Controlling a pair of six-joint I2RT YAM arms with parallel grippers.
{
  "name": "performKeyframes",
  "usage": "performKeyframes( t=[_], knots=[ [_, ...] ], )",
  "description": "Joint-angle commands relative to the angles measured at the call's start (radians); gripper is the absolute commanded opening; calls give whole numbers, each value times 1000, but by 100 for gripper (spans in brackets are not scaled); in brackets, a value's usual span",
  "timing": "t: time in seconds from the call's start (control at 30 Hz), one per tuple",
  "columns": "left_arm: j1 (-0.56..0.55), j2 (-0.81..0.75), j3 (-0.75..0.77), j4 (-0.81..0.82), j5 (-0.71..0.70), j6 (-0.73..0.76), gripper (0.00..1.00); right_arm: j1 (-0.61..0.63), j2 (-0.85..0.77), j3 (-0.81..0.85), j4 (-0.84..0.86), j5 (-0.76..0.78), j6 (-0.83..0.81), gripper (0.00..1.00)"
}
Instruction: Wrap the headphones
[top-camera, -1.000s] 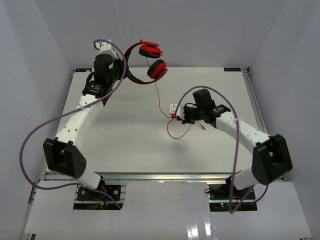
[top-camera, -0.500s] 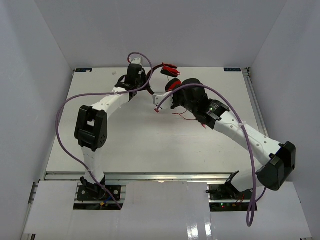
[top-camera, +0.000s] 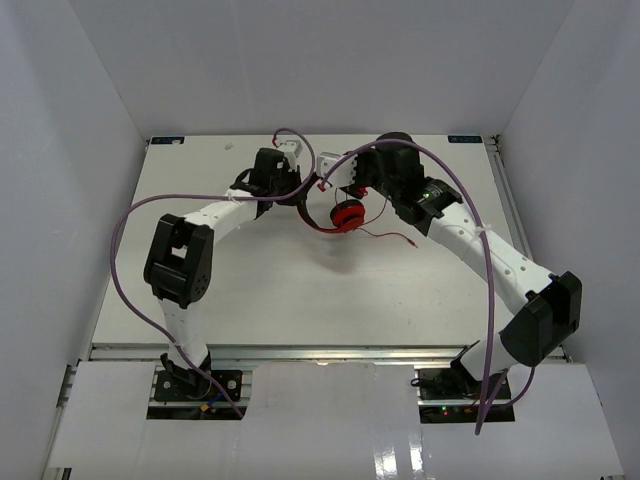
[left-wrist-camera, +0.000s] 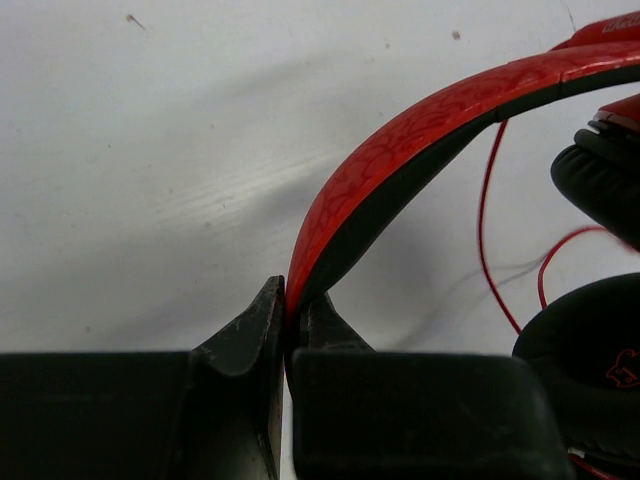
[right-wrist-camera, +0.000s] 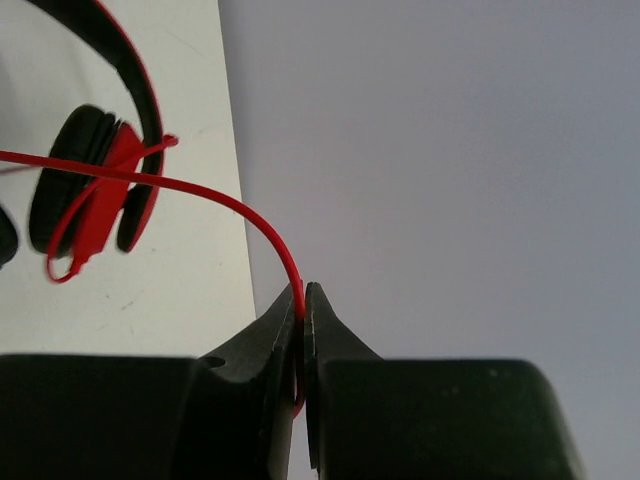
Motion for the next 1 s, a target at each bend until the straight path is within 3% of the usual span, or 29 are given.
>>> performKeyframes(
  t=[0.0,0.2,0.57,0.83,0.97],
  knots=[
    [-12,-181,-68,85,143,64,0,-19,33,80,-5,-82,137,8],
    [-12,-308,-168,109,214,125,0,-121,107,127,-25,-163,274,8],
    [-29,-461,-247,109,325,81,0,-281,240,208,-101,-466,564,8],
    [-29,-472,-131,68,317,-13,0,-391,248,106,-31,-1019,748,10],
    [-39,-461,-20,-31,247,-46,0,-393,239,-27,128,-1227,870,13]
  ],
)
